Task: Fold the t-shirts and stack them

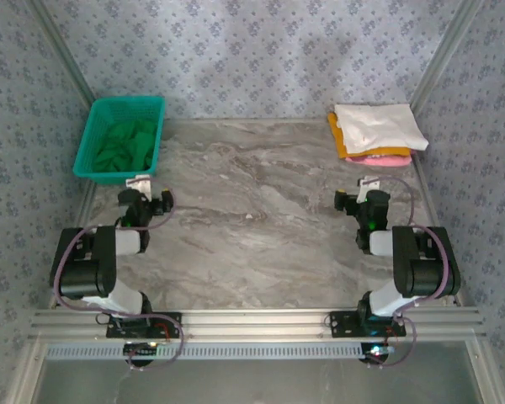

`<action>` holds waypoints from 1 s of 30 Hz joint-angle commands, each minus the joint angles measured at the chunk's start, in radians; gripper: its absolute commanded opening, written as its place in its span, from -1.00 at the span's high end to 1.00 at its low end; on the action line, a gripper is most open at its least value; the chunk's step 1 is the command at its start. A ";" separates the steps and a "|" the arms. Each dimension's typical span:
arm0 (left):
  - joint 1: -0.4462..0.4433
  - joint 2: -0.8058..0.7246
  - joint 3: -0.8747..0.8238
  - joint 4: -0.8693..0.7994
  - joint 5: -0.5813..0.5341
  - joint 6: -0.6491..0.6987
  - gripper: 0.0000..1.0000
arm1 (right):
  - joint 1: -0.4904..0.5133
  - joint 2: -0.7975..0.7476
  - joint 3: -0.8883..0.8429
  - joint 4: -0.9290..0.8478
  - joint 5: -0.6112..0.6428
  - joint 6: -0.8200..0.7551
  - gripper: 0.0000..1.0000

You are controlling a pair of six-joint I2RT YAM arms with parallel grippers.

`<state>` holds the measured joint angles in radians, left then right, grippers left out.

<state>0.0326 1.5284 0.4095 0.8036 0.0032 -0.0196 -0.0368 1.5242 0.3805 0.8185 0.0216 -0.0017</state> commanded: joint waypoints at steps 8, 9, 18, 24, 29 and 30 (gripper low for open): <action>0.001 0.007 0.011 -0.001 0.009 -0.006 -0.96 | 0.000 0.002 0.015 -0.005 0.000 -0.016 -1.00; 0.002 0.008 0.012 -0.001 0.009 -0.006 -0.96 | -0.009 0.002 0.015 -0.007 -0.015 -0.011 -1.00; 0.003 0.007 0.009 0.000 0.010 -0.006 -0.96 | -0.013 0.001 0.012 -0.002 -0.029 -0.009 -1.00; -0.076 -0.228 0.088 -0.305 -0.063 0.044 -0.96 | 0.018 -0.219 0.097 -0.324 0.107 0.020 -1.00; -0.104 -0.502 0.316 -0.647 -0.065 -0.173 -0.88 | 0.103 -0.409 0.379 -0.798 0.068 0.129 -0.99; -0.085 -0.466 0.432 -0.778 -0.056 -0.192 -0.82 | 0.150 -0.396 0.449 -0.859 0.052 0.102 -0.99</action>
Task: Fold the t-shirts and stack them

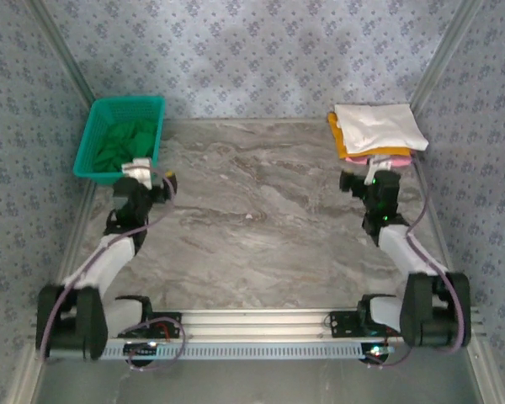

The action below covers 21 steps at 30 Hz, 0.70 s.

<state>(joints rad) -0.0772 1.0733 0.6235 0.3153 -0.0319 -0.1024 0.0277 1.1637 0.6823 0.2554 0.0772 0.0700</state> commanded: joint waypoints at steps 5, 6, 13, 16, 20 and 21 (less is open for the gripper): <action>0.065 0.326 0.732 -0.752 -0.012 -0.065 -0.70 | 0.231 0.160 0.438 -0.484 -0.001 0.079 -0.94; 0.080 0.405 0.834 -0.829 0.015 -0.077 -0.70 | 0.248 0.221 0.497 -0.509 -0.037 0.099 -0.85; 0.150 0.774 1.248 -1.023 0.064 -0.083 -0.67 | 0.357 0.643 1.009 -0.754 -0.098 0.094 -0.73; 0.184 0.942 1.445 -1.124 0.064 -0.075 -0.67 | 0.361 0.738 1.104 -0.765 -0.142 0.123 -0.70; 0.200 1.136 1.686 -1.223 0.058 -0.067 -0.64 | 0.373 0.768 1.112 -0.726 -0.152 0.144 -0.69; 0.199 1.187 1.746 -1.247 0.057 -0.065 -0.64 | 0.376 0.768 1.108 -0.721 -0.154 0.145 -0.70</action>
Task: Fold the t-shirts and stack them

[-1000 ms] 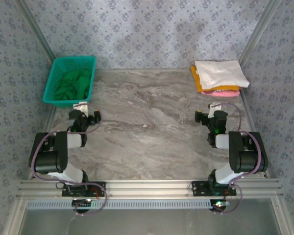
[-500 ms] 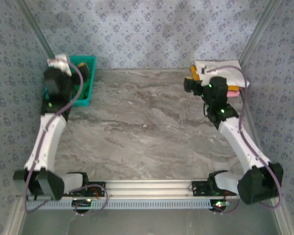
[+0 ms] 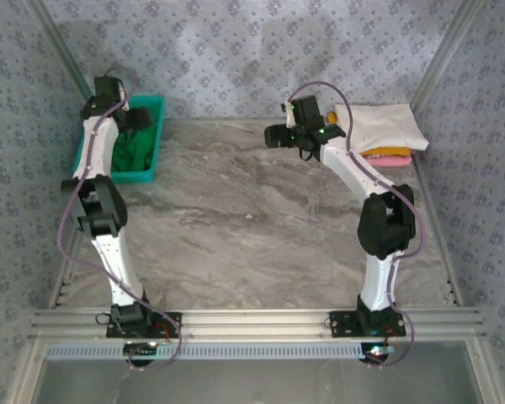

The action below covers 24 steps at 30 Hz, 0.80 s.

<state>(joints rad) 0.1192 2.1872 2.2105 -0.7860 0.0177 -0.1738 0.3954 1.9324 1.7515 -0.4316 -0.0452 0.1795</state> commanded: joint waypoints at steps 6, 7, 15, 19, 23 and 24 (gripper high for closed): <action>0.015 0.286 0.433 -0.238 -0.050 0.003 -0.62 | 0.011 -0.037 -0.034 -0.033 -0.011 0.033 -0.72; 0.020 0.298 0.440 -0.227 -0.048 -0.002 -0.61 | 0.011 -0.042 -0.045 -0.036 -0.010 0.034 -0.72; 0.036 0.376 0.439 -0.179 -0.015 0.011 -0.62 | 0.010 -0.105 -0.132 -0.068 0.022 0.018 -0.74; 0.043 0.409 0.440 -0.153 -0.008 0.013 -0.56 | 0.010 -0.132 -0.156 -0.061 0.034 0.006 -0.75; 0.049 0.422 0.443 -0.127 0.017 0.021 -0.18 | 0.009 -0.135 -0.161 -0.055 0.030 -0.003 -0.75; 0.048 0.420 0.442 -0.122 0.020 0.022 -0.11 | 0.010 -0.132 -0.160 -0.056 0.030 -0.002 -0.75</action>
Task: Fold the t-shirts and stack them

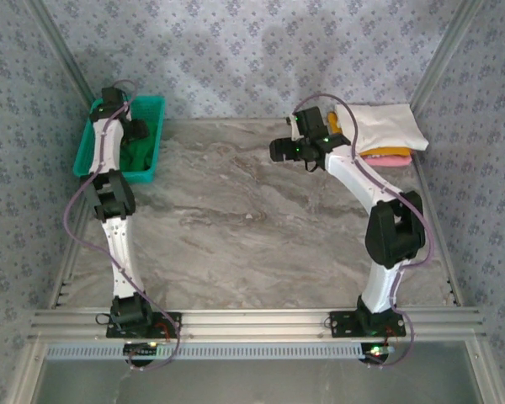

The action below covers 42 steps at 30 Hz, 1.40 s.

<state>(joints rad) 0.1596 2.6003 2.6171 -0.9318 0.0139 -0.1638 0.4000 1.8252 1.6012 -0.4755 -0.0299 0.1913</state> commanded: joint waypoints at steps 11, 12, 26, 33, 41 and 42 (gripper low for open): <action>0.039 -0.061 0.092 0.050 0.087 -0.009 1.00 | -0.019 -0.041 -0.008 0.011 -0.060 0.017 -0.76; 0.041 -0.079 0.093 0.050 0.102 -0.011 1.00 | -0.023 -0.043 -0.003 0.010 -0.063 0.018 -0.76; 0.037 -0.630 -0.244 0.181 0.074 -0.027 1.00 | -0.034 -0.064 -0.009 0.052 -0.053 0.027 -0.75; -0.013 -0.602 0.218 0.075 0.271 -0.062 1.00 | -0.048 -0.070 0.008 0.045 -0.060 0.019 -0.75; -0.265 -0.755 0.273 0.213 0.247 -0.030 1.00 | -0.101 -0.118 0.009 0.079 -0.054 0.031 -0.73; -0.314 -0.788 0.248 0.236 0.229 -0.010 1.00 | -0.107 -0.127 0.009 0.074 -0.053 0.032 -0.73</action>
<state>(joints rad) -0.0650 1.8992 2.8960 -0.8104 0.2462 -0.2131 0.3088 1.7569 1.5909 -0.4133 -0.0761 0.2039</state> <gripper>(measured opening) 0.050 0.864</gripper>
